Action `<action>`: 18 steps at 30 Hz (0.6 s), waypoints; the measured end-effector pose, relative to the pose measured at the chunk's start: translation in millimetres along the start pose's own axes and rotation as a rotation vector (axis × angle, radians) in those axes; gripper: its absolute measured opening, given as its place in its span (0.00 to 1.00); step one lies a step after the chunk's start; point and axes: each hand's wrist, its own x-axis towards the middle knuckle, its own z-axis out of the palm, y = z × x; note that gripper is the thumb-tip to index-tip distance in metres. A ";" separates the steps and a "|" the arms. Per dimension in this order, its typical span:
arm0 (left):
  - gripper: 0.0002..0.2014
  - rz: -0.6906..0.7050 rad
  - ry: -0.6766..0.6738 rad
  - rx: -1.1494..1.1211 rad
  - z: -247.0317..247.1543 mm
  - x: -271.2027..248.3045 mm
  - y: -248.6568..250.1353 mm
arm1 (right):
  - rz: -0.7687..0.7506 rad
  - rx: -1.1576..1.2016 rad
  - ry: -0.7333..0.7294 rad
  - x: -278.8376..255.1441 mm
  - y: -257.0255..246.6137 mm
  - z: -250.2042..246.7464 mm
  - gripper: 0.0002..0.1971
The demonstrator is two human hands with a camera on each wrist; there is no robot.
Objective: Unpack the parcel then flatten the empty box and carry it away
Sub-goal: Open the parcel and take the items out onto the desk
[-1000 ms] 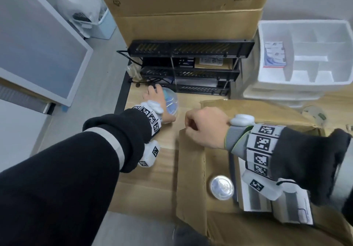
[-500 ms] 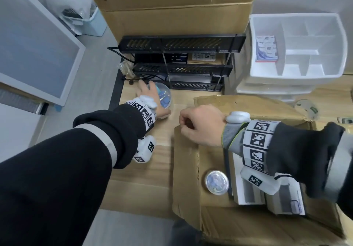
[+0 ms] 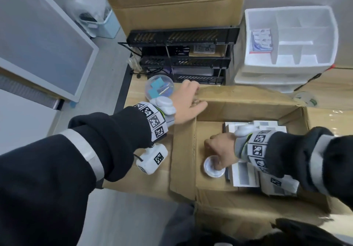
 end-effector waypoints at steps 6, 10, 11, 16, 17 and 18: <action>0.26 -0.035 -0.060 0.095 11.3 -10.9 3.8 | 0.015 -0.287 0.019 16.3 -21.3 46.0 0.48; 0.26 -0.057 -0.039 0.094 13.7 -12.7 6.1 | 0.013 -0.298 0.028 14.4 -23.2 46.7 0.40; 0.25 -0.059 -0.033 0.093 14.6 -13.1 6.5 | 0.020 -0.288 0.045 13.4 -23.2 46.4 0.37; 0.29 -0.009 0.009 0.126 9.4 -18.2 12.1 | 0.054 0.013 0.130 -10.1 -16.1 20.3 0.35; 0.29 0.039 0.028 0.139 6.5 -20.6 15.4 | 0.054 0.062 0.161 -14.9 -12.1 12.1 0.36; 0.29 0.098 0.046 0.148 2.2 -23.0 21.1 | 0.059 0.107 0.195 -22.8 -7.4 1.9 0.36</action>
